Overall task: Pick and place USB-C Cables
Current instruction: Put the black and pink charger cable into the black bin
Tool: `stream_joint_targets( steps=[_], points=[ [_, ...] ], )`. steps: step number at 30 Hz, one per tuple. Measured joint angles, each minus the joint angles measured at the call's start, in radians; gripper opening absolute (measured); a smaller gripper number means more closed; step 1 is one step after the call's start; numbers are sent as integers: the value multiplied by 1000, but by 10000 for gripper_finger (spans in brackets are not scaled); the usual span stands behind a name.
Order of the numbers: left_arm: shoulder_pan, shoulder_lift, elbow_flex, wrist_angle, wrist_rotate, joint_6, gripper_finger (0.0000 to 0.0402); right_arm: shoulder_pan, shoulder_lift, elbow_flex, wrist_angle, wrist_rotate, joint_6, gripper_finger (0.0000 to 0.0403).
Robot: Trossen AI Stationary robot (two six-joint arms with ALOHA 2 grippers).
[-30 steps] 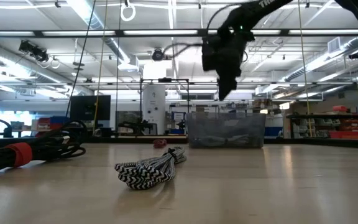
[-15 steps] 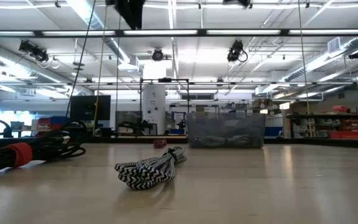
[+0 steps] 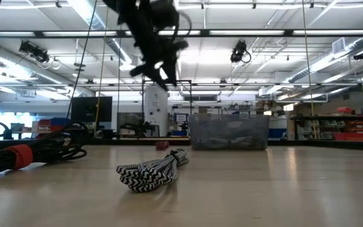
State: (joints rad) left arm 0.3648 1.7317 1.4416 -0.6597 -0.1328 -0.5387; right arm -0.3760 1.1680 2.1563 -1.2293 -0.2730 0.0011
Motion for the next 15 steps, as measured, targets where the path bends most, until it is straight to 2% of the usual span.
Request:
stream_joint_targets(
  steps=[3,7,11,15],
  points=[
    [14,0,-93,4,0,-127,171,3,-20,0,-1,0,7,132],
    [29,0,-189,53,61,-270,180,3,-25,0,-1,-7,-7,132],
    [31,0,-245,130,71,-333,183,3,-8,-1,-2,-23,-50,132],
    [31,15,-246,202,70,-348,177,3,17,-2,-3,-64,-70,132]
  ],
)
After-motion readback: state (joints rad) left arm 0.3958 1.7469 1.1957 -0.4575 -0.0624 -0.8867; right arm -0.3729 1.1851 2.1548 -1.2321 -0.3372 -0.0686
